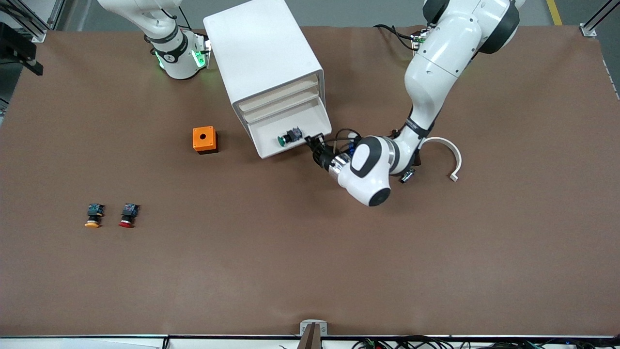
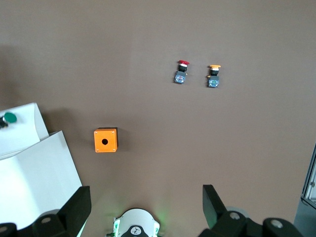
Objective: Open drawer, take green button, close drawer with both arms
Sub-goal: 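Pull the drawer open with the left gripper, then reach the right gripper into the open drawer while the left gripper withdraws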
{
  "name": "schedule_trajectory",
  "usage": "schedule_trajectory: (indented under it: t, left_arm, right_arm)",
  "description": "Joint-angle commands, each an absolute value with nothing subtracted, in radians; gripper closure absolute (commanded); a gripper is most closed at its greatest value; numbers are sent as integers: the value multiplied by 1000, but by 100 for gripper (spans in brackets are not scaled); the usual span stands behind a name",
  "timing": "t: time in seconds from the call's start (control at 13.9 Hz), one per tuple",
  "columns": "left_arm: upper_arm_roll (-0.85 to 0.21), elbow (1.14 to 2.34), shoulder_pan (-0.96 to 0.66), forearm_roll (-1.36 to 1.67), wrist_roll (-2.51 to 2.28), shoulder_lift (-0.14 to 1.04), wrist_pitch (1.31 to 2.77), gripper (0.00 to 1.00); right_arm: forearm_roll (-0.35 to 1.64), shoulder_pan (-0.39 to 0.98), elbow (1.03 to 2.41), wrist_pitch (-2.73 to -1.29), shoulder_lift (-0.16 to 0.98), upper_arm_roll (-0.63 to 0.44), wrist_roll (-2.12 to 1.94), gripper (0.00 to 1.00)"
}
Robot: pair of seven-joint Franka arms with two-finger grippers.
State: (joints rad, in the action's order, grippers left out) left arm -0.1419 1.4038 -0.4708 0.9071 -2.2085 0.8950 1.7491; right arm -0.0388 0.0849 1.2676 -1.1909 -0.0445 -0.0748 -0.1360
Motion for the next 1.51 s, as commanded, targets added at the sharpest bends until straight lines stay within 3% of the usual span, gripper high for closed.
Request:
schedule_trajectory:
  t: [0.0,0.14,0.22,0.29,0.36,0.43,0.93,1.22,1.43]
  left_arm:
    - [-105,1312,-465,920,-2166,928,1726,97]
    - [-91,1313,-465,920,-2161,930,1726,93]
    - [-80,1313,-463,920,-2160,928,1724,82]
    - [-78,1313,-462,920,-2158,924,1723,53]
    - [-74,1313,-462,916,-2161,917,1714,9]
    - [-61,1313,-462,905,-2160,905,1706,1]
    - [-14,1258,-419,654,-2094,854,1709,1]
    - [14,1246,-335,634,-1930,822,1706,1]
    - [15,1246,-339,437,-1888,778,1706,1]
  right_arm:
    - [-25,80,1272,-1196,-8,-86,-149,0]
    - [-31,42,1259,-1230,86,-91,-149,0]
    - [-35,35,1261,-1279,84,-89,-150,0]
    - [-44,35,1261,-1328,84,-89,-150,0]
    - [-35,35,1264,-1359,84,-87,-138,0]
    - [-32,38,1270,-1383,84,-89,-134,0]
    - [-23,187,1298,-1474,150,-83,475,0]
    - [35,336,1465,-1570,149,-83,795,0]
    - [43,452,1583,-1710,146,-83,1055,0]
